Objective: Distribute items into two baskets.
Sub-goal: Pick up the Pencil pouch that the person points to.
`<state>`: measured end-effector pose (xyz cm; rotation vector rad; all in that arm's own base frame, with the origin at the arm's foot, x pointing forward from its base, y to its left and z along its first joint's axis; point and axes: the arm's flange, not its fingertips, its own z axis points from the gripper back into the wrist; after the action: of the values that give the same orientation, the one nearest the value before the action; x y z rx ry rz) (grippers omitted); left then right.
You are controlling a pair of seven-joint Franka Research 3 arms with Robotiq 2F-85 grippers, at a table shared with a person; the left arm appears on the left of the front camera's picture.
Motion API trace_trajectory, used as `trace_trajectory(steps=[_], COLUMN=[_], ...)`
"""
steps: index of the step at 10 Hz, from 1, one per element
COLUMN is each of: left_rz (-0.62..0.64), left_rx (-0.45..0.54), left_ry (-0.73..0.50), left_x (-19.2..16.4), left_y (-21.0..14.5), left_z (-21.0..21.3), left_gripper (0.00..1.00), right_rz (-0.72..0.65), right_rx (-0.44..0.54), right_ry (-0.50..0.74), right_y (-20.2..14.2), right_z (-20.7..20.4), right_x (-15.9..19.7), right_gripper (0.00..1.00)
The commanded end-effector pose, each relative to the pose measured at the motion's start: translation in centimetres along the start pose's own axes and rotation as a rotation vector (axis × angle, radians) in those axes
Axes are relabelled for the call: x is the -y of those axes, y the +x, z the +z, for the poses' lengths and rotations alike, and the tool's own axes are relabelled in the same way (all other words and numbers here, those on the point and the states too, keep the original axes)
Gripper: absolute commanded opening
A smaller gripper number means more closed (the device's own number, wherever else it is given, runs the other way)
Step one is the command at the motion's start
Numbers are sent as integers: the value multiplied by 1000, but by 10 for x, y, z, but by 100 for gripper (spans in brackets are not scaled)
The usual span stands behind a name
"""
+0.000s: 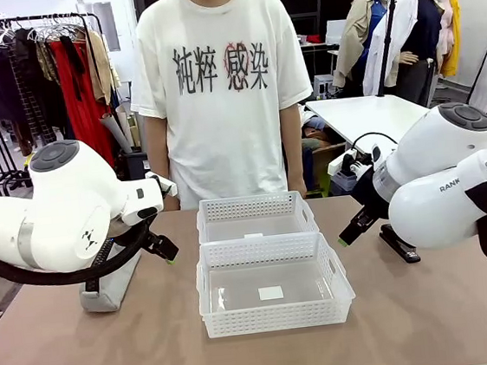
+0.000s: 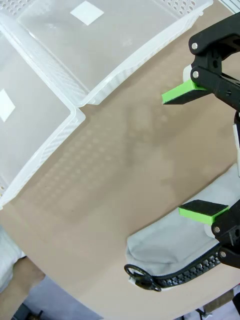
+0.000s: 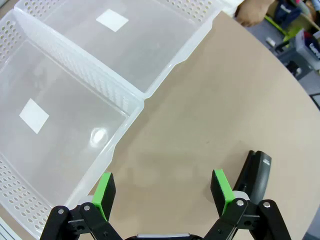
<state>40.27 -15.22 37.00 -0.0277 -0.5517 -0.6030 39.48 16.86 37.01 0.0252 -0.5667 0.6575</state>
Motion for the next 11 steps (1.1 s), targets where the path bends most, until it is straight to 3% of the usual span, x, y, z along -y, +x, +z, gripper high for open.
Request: trace_trajectory(steps=[1,3,8,11], left_rz=[0,0,-27,-67], left_rx=[0,0,43,196], left_ry=[0,0,-136,-223], left_x=[0,0,18,8], left_y=[0,0,-9,-23], left_z=[0,0,18,48], left_gripper=[100,100,100,100], right_rz=[-1,0,-88,-155], right_rx=[0,0,-65,-187], right_ry=[0,0,143,230], right_y=[0,0,27,57], right_z=[0,0,19,26], right_x=[0,0,15,28], right_gripper=[100,100,100,100])
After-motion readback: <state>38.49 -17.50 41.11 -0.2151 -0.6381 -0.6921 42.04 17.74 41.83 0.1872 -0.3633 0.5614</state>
